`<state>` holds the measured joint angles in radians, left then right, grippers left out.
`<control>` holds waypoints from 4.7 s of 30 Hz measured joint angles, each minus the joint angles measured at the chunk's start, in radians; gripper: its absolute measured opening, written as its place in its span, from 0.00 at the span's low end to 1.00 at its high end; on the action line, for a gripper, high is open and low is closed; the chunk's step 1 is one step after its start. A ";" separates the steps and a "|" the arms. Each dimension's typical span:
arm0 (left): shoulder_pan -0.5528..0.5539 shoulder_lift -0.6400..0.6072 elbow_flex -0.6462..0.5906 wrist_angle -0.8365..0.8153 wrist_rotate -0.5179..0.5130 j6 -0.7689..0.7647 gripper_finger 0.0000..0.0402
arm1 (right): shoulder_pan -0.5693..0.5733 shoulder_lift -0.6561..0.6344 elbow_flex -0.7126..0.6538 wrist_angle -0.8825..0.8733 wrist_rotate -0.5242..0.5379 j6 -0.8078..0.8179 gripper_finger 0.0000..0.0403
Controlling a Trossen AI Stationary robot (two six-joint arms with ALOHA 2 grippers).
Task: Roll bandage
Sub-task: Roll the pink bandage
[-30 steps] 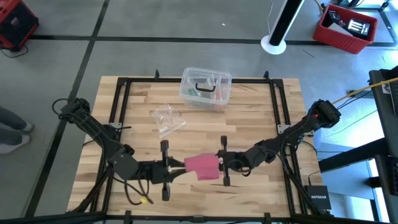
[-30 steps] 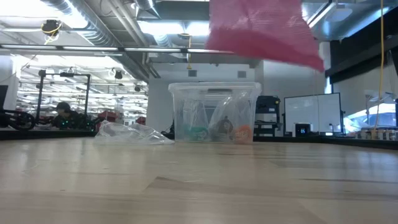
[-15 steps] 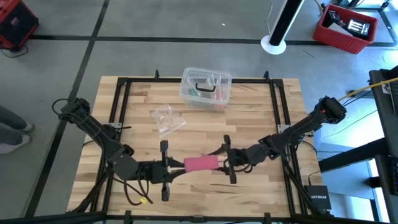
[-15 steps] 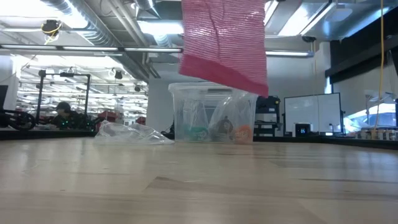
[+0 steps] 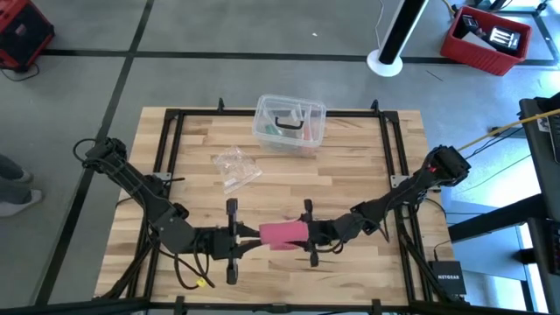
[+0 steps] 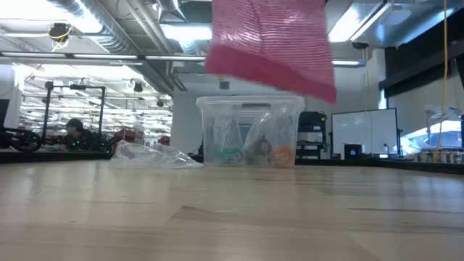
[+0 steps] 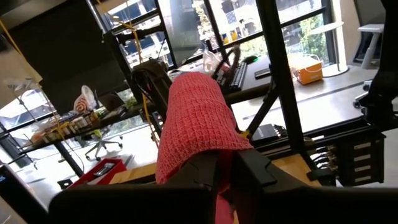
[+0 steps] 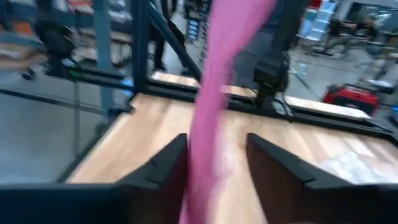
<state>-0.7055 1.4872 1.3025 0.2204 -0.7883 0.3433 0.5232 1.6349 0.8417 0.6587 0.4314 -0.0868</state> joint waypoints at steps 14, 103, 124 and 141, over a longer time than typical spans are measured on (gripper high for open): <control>-0.013 0.000 0.000 0.008 -0.101 0.066 0.04 | 0.204 -0.010 0.006 -0.009 0.147 -0.123 0.02; -0.014 0.213 -0.132 -0.139 -0.150 -0.342 0.04 | -0.490 0.135 0.832 -1.423 -0.695 0.654 0.75; 0.018 0.213 -0.131 -0.168 -0.049 -0.442 0.04 | -0.557 0.083 0.898 -1.401 -0.670 0.848 0.74; 0.018 0.212 -0.130 -0.176 -0.037 -0.449 0.04 | -0.562 0.045 0.901 -1.476 -0.784 0.847 0.74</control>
<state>-0.6873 1.6997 1.1721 0.0444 -0.8257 -0.1059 -0.0391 1.6795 1.7432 -0.8169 -0.3523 0.7605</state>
